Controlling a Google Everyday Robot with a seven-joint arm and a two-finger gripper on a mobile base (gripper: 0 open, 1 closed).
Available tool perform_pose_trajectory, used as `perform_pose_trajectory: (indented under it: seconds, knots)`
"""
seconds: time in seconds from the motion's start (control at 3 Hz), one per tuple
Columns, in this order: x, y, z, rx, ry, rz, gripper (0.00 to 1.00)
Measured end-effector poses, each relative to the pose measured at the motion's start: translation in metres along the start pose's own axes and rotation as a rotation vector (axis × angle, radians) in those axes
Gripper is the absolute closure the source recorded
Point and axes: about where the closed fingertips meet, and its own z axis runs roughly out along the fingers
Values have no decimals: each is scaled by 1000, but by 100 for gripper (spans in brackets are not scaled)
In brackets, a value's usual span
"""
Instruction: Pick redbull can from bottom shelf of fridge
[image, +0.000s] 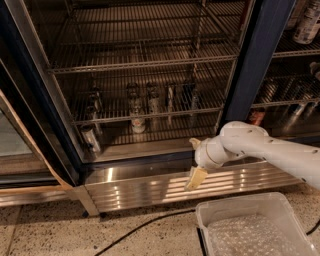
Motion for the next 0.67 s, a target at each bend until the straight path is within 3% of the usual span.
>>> perform_pose_trajectory:
  seconds: [0.33,0.67]
  knots:
    - [18,-12,16,20,-60,46,0]
    - [16,-13,22,34,-73,51,0]
